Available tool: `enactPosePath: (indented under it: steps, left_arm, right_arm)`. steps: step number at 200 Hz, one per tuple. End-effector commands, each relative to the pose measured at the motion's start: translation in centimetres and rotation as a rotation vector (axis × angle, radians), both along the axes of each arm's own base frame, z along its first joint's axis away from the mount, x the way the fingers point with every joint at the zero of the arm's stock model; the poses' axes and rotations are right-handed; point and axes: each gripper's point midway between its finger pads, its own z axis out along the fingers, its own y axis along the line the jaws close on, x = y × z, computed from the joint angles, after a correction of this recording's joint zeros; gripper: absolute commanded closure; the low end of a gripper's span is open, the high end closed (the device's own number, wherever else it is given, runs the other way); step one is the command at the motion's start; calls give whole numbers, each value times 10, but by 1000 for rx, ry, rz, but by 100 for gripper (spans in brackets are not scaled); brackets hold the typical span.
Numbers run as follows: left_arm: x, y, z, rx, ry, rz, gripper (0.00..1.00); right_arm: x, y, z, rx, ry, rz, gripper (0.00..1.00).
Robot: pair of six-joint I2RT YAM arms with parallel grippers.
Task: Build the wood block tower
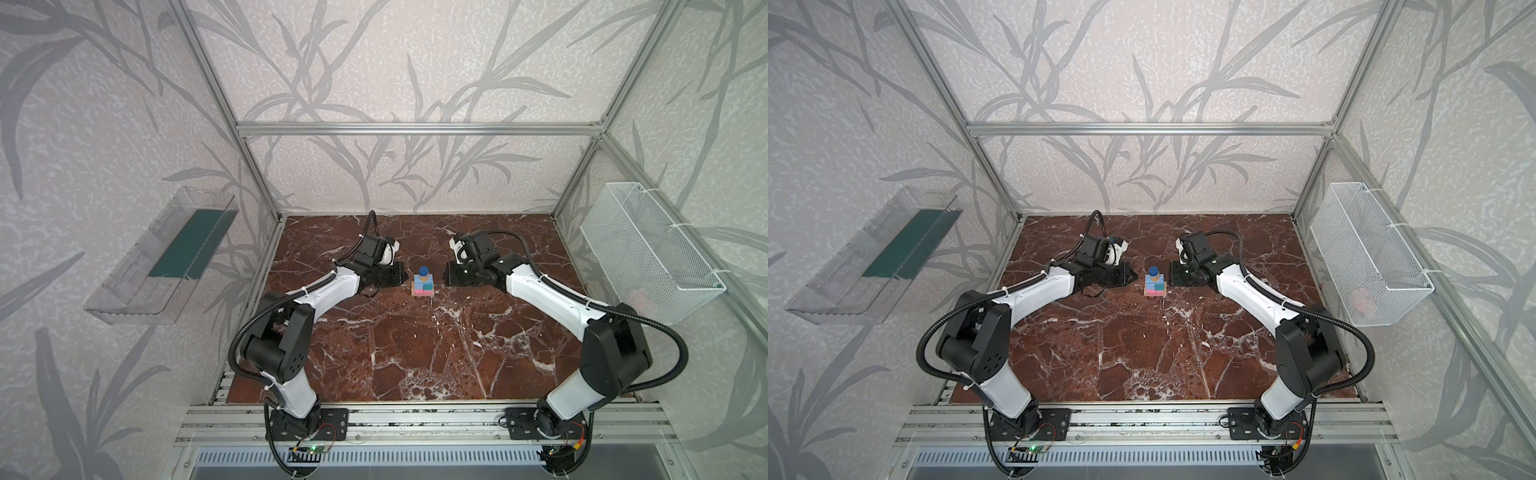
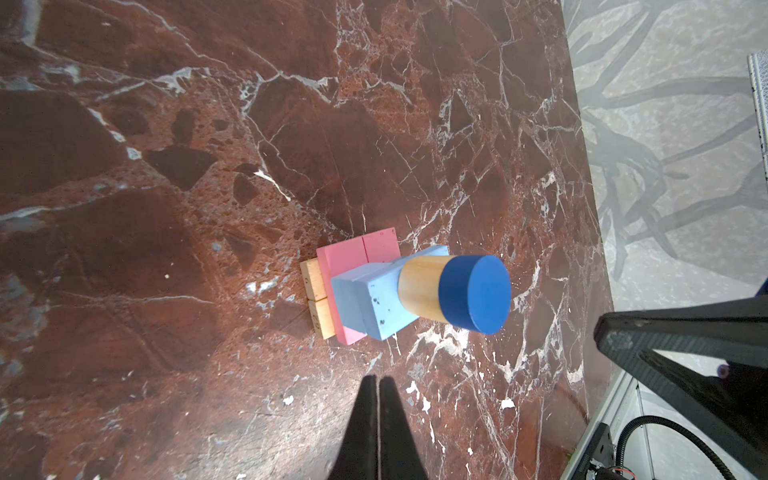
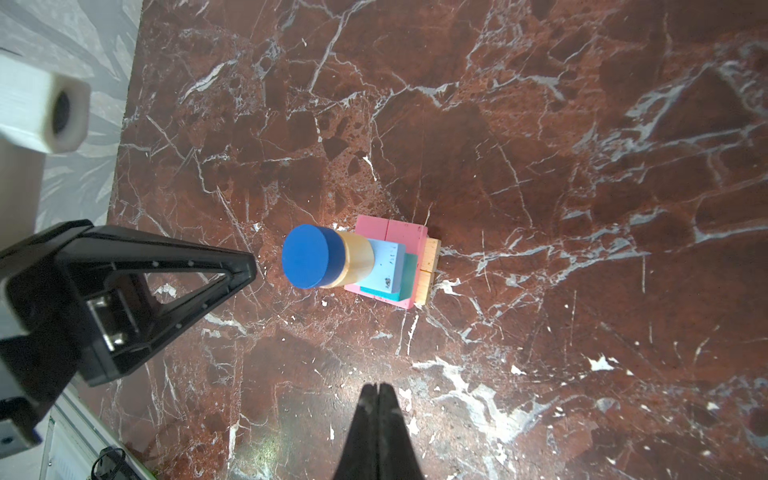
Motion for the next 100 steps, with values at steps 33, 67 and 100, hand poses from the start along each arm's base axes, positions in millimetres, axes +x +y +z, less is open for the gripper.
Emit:
enactPosePath:
  steps: [33, 67, 100]
  left_arm:
    - [3, -14, 7, -14, -17, -34, 100]
    - [5, -18, 8, -30, -20, -33, 100]
    - [9, -19, 8, -41, -30, -18, 100]
  right_arm:
    - [0, -1, 17, 56, -44, -15, 100]
    - [-1, -1, 17, 60, -39, -14, 100]
    - [-1, -1, 14, 61, -34, -17, 100]
